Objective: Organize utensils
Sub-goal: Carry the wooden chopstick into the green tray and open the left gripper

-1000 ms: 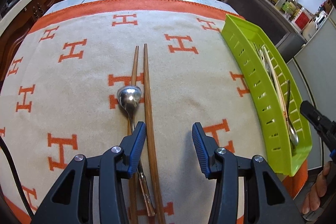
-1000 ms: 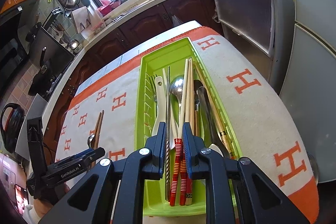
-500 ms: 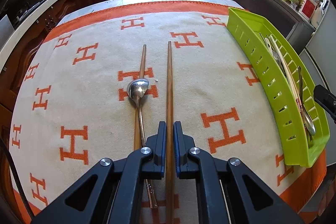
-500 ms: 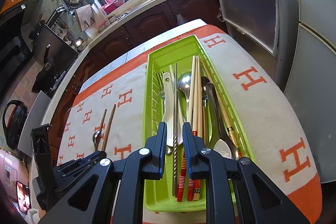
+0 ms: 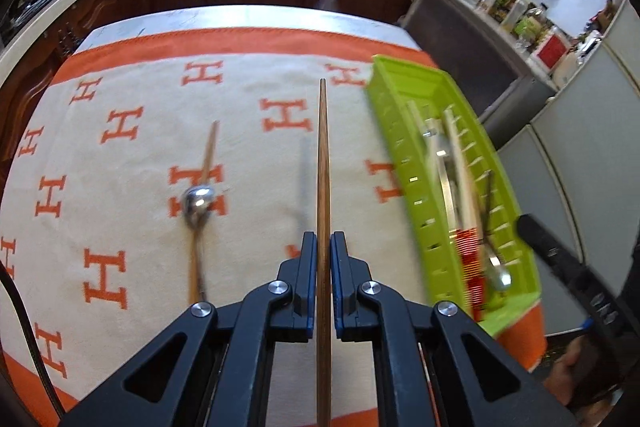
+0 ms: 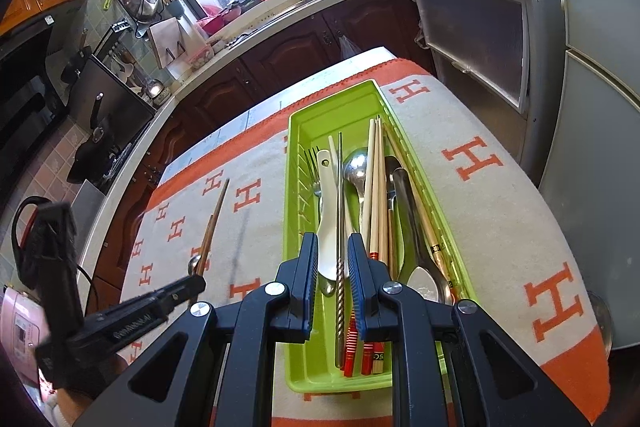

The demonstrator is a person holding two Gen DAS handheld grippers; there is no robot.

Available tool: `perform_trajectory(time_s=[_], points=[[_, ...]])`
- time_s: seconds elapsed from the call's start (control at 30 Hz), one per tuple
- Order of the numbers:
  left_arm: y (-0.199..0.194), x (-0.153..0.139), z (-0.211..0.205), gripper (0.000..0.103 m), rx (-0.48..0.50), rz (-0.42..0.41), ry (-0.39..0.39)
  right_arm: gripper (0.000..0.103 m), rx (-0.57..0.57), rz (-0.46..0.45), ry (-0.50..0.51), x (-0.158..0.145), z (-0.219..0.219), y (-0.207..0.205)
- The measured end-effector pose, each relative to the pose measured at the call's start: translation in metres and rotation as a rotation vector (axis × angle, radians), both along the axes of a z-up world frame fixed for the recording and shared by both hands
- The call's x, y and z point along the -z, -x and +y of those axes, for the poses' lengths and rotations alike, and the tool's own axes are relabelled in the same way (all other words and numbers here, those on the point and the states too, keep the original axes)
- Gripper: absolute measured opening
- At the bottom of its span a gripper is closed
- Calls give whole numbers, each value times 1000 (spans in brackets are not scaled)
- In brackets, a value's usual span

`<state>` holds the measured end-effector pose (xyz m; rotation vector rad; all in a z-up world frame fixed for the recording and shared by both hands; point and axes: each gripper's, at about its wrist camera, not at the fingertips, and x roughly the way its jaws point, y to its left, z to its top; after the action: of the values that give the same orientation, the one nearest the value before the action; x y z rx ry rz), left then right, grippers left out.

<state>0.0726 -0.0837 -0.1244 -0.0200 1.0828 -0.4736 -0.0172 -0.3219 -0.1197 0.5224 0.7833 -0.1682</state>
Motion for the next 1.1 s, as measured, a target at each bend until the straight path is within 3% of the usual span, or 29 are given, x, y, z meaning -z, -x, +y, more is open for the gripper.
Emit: perform_trajectory(time_s=[0.37, 0.47, 0.63, 0.77, 0.8, 0.93, 1.1], points=[[-5, -59, -92, 4, 109, 2, 114, 15, 85, -41, -9, -18, -27, 17], [-2, -58, -114, 4, 120, 9, 113, 15, 115, -44, -10, -21, -35, 22], [-5, -35, -138, 4, 124, 90, 100, 15, 144, -29, -12, -19, -45, 31], [-6, -25, -142, 5, 134, 116, 97, 15, 150, -24, -10, -17, -46, 33], [-5, -25, -141, 9, 138, 115, 92, 15, 149, -25, -9, -18, -46, 34], [1, -31, -131, 19, 149, 79, 81, 15, 142, -24, -5, -19, -42, 31], [6, -37, -111, 21, 152, 31, 36, 16, 115, -27, 0, -23, -29, 28]])
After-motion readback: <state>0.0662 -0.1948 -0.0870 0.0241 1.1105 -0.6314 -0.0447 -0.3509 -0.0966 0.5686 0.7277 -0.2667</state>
